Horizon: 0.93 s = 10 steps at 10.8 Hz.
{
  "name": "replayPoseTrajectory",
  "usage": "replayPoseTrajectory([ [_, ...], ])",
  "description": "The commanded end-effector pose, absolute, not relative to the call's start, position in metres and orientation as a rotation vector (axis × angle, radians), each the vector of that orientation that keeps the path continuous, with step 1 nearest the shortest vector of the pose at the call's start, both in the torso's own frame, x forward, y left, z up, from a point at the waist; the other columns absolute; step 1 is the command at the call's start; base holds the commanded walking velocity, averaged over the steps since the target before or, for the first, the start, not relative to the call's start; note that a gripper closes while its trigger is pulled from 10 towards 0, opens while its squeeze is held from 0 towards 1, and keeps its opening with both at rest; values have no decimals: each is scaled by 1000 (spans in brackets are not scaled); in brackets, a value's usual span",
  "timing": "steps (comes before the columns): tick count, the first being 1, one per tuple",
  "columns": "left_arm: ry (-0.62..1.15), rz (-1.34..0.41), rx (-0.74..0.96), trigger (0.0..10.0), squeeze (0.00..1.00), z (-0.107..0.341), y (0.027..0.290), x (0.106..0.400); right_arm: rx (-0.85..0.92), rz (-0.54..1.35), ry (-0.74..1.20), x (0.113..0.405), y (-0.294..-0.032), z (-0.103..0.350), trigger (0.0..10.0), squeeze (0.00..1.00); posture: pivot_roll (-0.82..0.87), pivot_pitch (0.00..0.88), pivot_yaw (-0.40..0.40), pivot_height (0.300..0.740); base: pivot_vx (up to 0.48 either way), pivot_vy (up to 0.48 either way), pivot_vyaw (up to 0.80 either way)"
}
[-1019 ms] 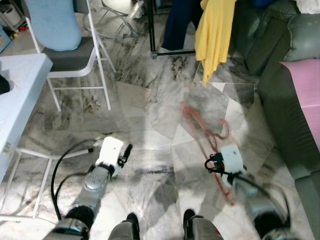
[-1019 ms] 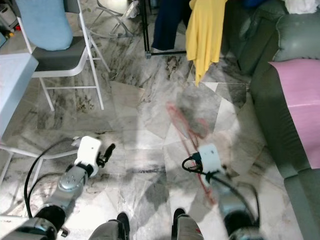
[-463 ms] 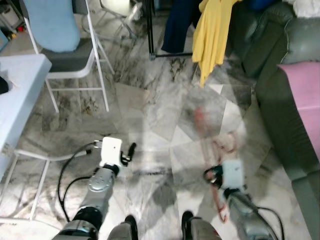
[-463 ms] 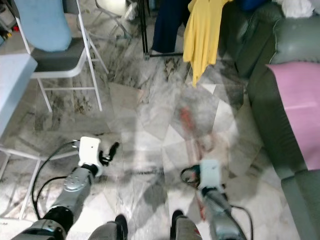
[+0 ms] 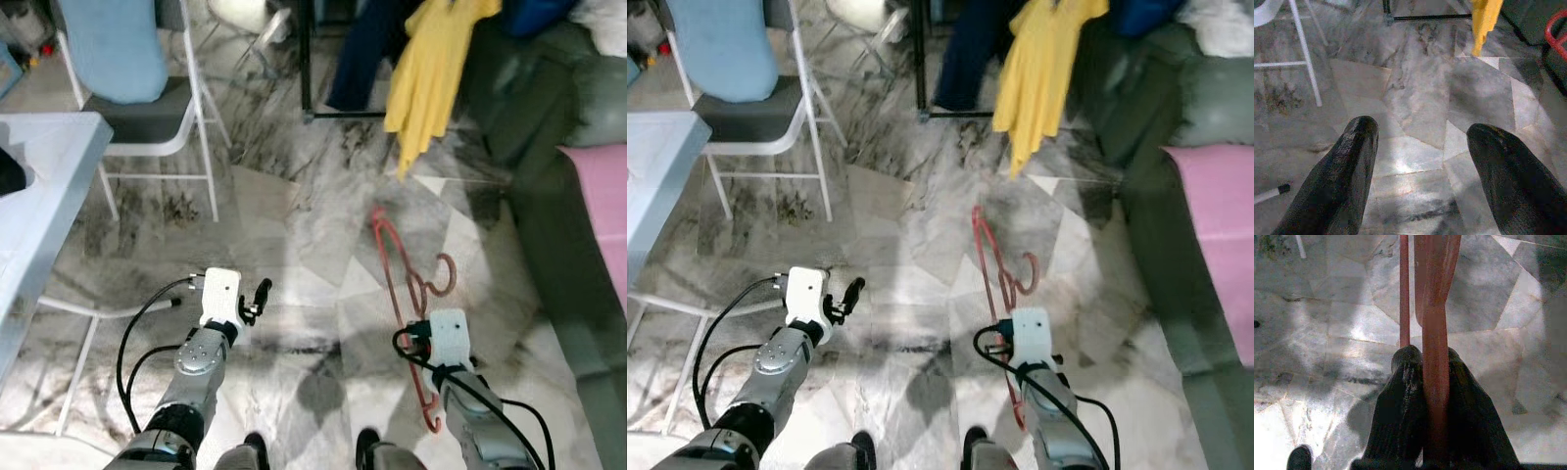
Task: Hang hanger
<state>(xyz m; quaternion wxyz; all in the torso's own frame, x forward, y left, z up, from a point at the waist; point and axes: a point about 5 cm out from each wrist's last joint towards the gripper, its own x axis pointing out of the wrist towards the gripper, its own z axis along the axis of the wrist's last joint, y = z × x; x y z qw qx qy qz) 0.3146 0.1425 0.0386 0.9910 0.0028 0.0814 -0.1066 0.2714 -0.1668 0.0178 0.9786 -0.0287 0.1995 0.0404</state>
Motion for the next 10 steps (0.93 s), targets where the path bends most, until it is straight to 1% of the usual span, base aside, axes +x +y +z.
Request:
replayPoseTrajectory([
  [1, 182, -195, -3, 10000, 0, 33, 146, 310, -56, 108, 413, 270, -161, 17, 1569, 0, -109, 198, 17, 740, 379, 0, 0],
  [2, 185, -192, -4, 10000, 0, 33, 145, 310, -58, 123, 413, 272, -158, 17, 2941, 0, -107, 178, 12, 740, 379, 0, 0],
  [4, 184, -183, -12, 10000, 0, 35, 142, 313, -63, 158, 392, 279, -154, 23, 6000, 0, -113, 155, 7, 740, 377, 0, 0],
  [5, 184, -183, -13, 10000, 0, 35, 141, 314, -69, 171, 385, 280, -153, 25, 7490, 0, -113, 155, 7, 740, 379, 0, 0],
  [6, 185, -188, -14, 10000, 0, 35, 140, 314, -76, 185, 386, 280, -152, 25, 10000, 0, -116, 148, 9, 740, 390, 0, 0],
  [10, 178, -212, -34, 10000, 0, 38, 132, 318, -76, 199, 386, 280, -148, 23, 10000, 0, -129, 117, 20, 740, 442, 0, 0],
])
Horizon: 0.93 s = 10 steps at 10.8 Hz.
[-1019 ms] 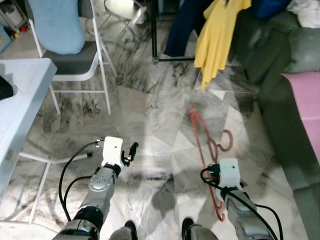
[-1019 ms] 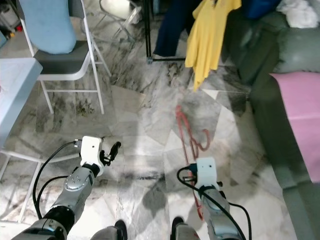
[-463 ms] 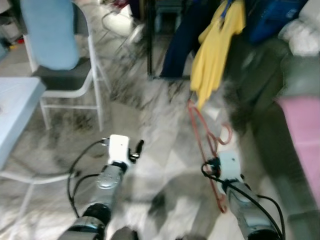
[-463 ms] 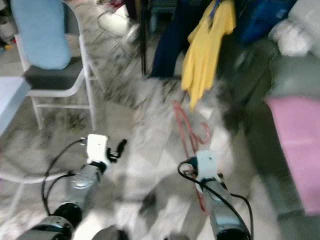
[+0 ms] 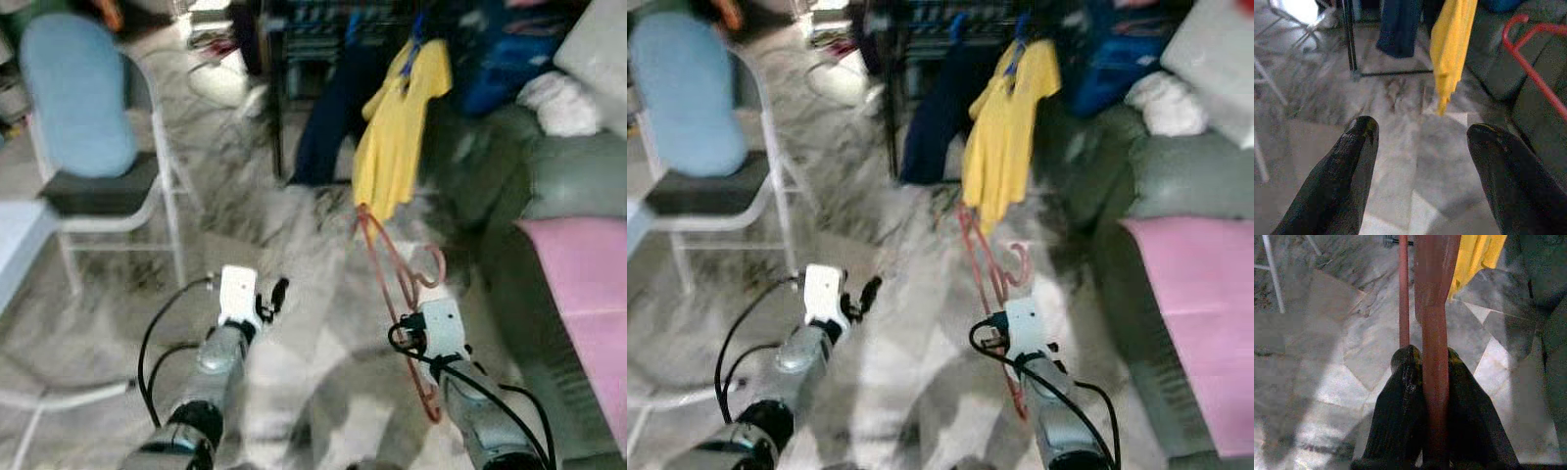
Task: Hang hanger
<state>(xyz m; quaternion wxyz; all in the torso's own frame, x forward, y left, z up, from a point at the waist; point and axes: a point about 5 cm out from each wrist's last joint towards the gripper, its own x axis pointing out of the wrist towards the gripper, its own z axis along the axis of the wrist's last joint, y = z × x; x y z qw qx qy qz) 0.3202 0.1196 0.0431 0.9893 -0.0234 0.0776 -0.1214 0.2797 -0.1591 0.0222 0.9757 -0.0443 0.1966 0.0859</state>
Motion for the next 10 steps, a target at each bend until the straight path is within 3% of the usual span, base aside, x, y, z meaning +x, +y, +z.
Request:
replayPoseTrajectory([
  [1, 179, -216, -35, 10000, 0, 39, 132, 318, -78, 199, 385, 280, -148, 23, 10000, 0, -129, 117, 20, 740, 431, 0, 0],
  [7, 191, -231, -42, 10000, 0, 35, 128, 315, -68, 183, 395, 283, -148, 22, 10000, 0, -125, 125, 33, 740, 426, 0, 0],
  [10, 216, -239, -64, 10000, 0, 34, 125, 316, -60, 178, 396, 283, -147, 21, 10000, 0, -126, 125, 38, 740, 219, 378, 0],
])
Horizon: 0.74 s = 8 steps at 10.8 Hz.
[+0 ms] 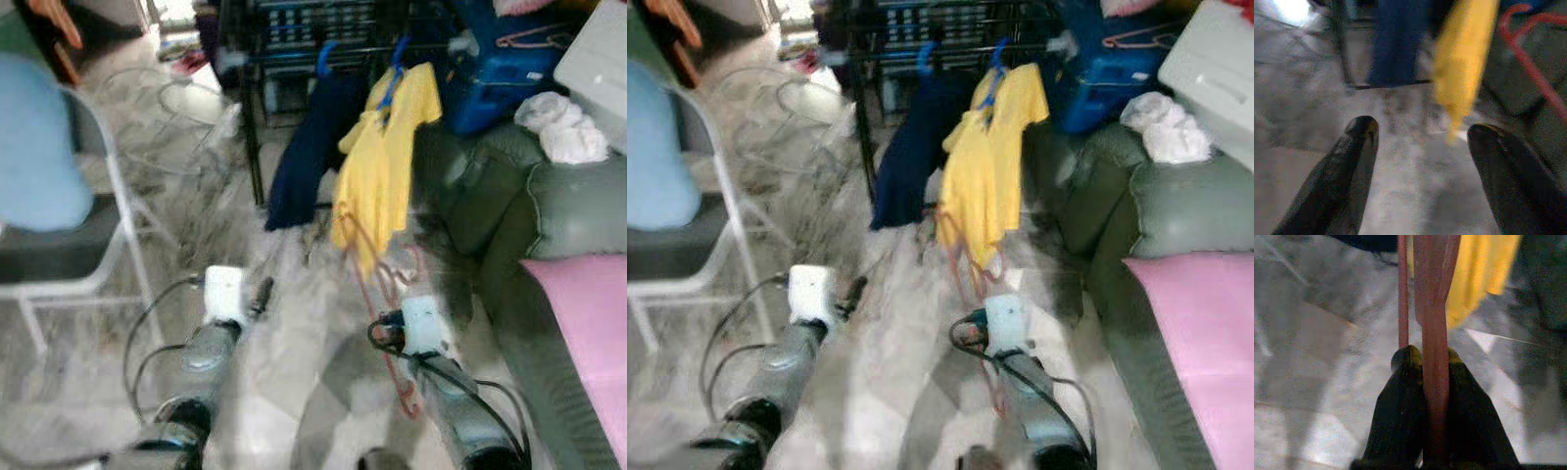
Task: Hang hanger
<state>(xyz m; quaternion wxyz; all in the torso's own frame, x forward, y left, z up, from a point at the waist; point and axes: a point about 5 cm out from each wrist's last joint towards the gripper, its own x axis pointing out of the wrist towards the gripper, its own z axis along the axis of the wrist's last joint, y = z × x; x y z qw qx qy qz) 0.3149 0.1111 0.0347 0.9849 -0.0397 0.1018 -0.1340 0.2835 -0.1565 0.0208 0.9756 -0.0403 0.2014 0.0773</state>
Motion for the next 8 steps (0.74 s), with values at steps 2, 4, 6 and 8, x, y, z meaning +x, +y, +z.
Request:
replayPoseTrajectory([
  [2, 217, -245, -58, 10000, 0, 34, 125, 316, -58, 176, 400, 282, -146, 20, 10000, 0, -130, 127, 41, 740, 0, 465, 0],
  [4, 229, -255, -38, 10000, 0, 32, 124, 315, -56, 176, 405, 280, -145, 18, 10000, 0, -132, 130, 44, 740, 0, 474, 0],
  [6, 229, -254, -45, 10000, 0, 32, 123, 315, -56, 175, 405, 280, -144, 18, 10000, 0, -132, 131, 45, 740, 0, 480, 0],
  [8, 212, -266, -32, 10000, 0, 32, 121, 313, -57, 173, 408, 280, -144, 18, 10000, 0, -132, 133, 41, 740, 0, 178, 0],
])
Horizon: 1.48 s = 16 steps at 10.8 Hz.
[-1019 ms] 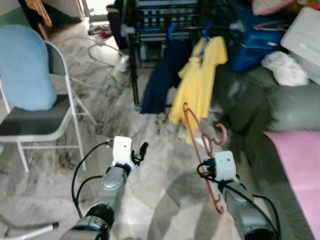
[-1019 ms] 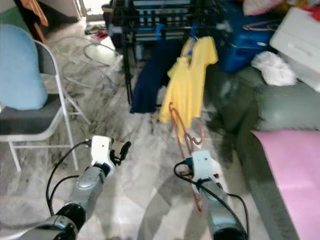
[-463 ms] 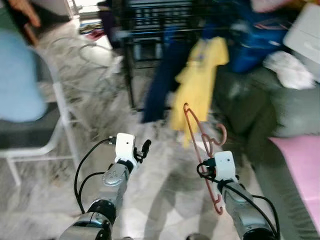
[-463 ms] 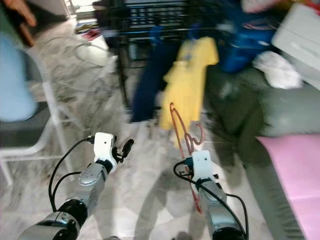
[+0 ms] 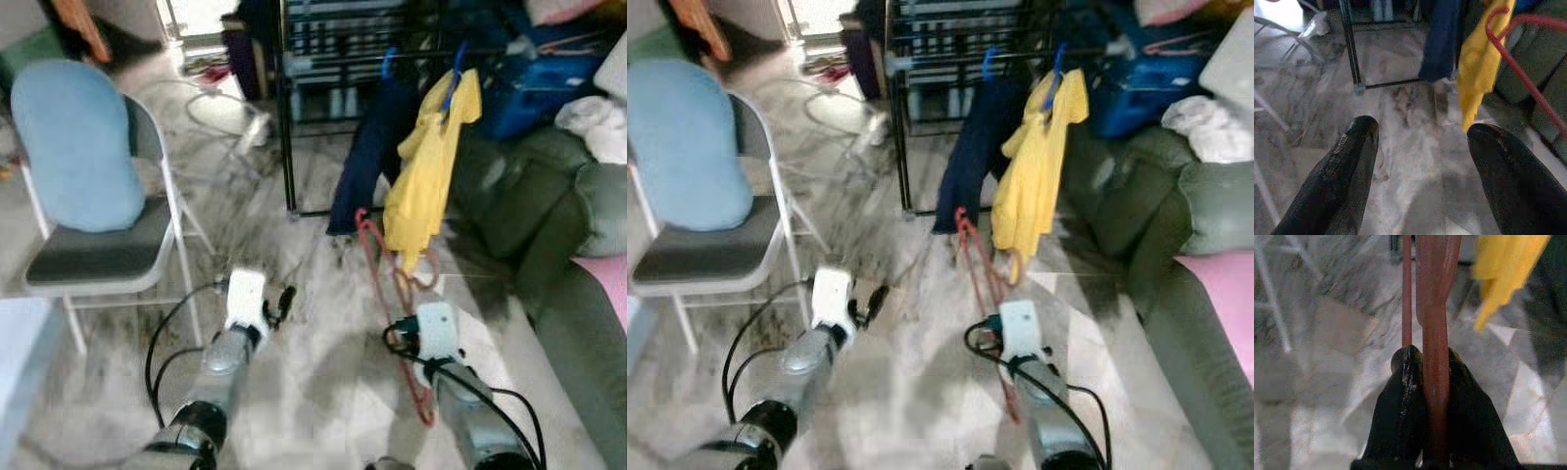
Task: Hang hanger
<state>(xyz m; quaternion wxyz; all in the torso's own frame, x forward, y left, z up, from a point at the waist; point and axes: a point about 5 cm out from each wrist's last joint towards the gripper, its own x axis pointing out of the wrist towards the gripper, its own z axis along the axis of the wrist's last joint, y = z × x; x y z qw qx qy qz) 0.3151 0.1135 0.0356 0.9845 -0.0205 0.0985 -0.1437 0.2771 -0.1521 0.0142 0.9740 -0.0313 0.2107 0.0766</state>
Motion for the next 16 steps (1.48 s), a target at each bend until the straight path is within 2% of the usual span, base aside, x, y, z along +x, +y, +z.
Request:
replayPoseTrajectory([
  [1, 213, -284, -33, 10000, 0, 31, 120, 311, -60, 170, 409, 280, -145, 17, 10000, 0, -132, 133, 41, 740, 0, 0, 0],
  [5, 198, -314, -65, 10000, 0, 30, 116, 308, -63, 167, 415, 280, -146, 17, 10000, 0, -133, 133, 34, 740, 248, 0, 0],
  [16, 204, -352, -82, 10000, 0, 26, 107, 303, -64, 167, 427, 284, -149, 18, 10000, 0, -133, 138, 33, 740, 449, 0, 0],
])
